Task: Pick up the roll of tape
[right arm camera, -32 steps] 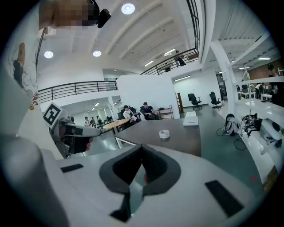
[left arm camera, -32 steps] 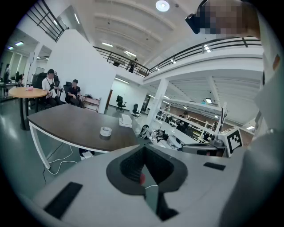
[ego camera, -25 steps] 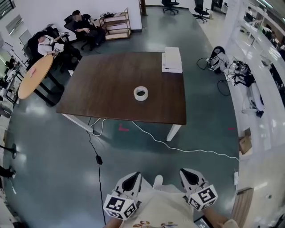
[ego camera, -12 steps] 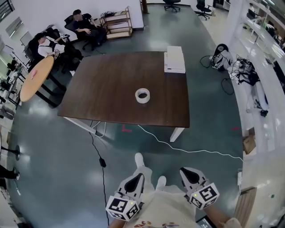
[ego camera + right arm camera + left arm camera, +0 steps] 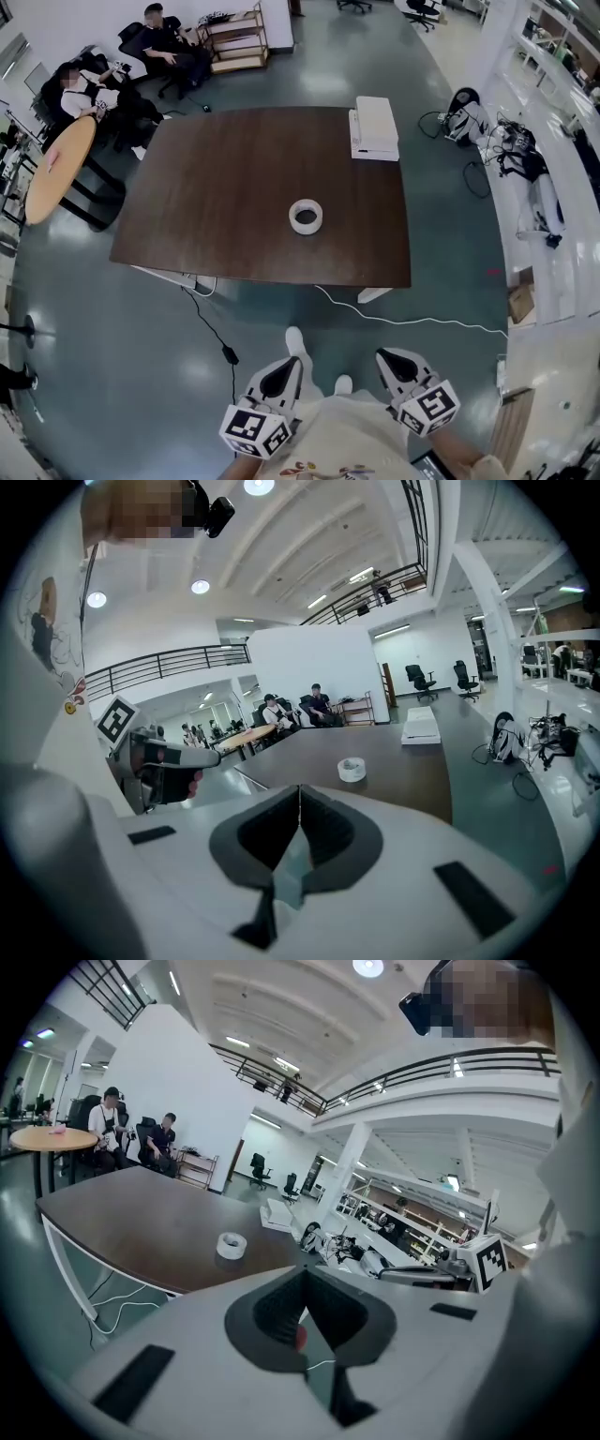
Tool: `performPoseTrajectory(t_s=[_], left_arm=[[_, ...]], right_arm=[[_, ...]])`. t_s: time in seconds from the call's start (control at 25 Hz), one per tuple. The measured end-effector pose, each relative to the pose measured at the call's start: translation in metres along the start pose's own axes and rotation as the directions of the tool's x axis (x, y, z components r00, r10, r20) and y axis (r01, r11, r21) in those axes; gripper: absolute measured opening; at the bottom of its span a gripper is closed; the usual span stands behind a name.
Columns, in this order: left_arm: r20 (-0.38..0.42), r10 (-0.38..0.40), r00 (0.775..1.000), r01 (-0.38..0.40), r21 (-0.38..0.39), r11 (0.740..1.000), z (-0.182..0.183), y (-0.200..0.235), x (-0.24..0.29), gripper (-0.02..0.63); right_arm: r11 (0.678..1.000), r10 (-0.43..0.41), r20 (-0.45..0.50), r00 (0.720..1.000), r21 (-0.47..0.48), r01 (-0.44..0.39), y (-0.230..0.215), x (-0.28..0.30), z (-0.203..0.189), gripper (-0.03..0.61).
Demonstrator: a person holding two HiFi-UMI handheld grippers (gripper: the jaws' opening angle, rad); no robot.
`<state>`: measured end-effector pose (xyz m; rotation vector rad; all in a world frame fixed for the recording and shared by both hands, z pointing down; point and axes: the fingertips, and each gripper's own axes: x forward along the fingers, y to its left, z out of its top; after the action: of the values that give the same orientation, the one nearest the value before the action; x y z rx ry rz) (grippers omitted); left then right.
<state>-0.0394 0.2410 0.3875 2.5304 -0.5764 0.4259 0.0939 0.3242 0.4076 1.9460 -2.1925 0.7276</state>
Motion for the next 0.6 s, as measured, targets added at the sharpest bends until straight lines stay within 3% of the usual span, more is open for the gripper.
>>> performPoseTrajectory(t_s=[0.24, 0.6], left_arm=[[-0.018, -0.045, 0.999, 0.045, -0.024, 0.999, 0.052, 0.076, 0.028, 0.002], [0.009, -0.086, 0.996, 0.086, -0.068, 0.994, 0.116, 0.176, 0.057, 0.002]], right_arm=[[0.998, -0.058, -0.013, 0.998, -0.021, 0.058, -0.004, 0.082, 0.048, 0.008], [0.992, -0.122, -0.069, 0.99, -0.042, 0.119, 0.003, 0.176, 0.08, 0.008]])
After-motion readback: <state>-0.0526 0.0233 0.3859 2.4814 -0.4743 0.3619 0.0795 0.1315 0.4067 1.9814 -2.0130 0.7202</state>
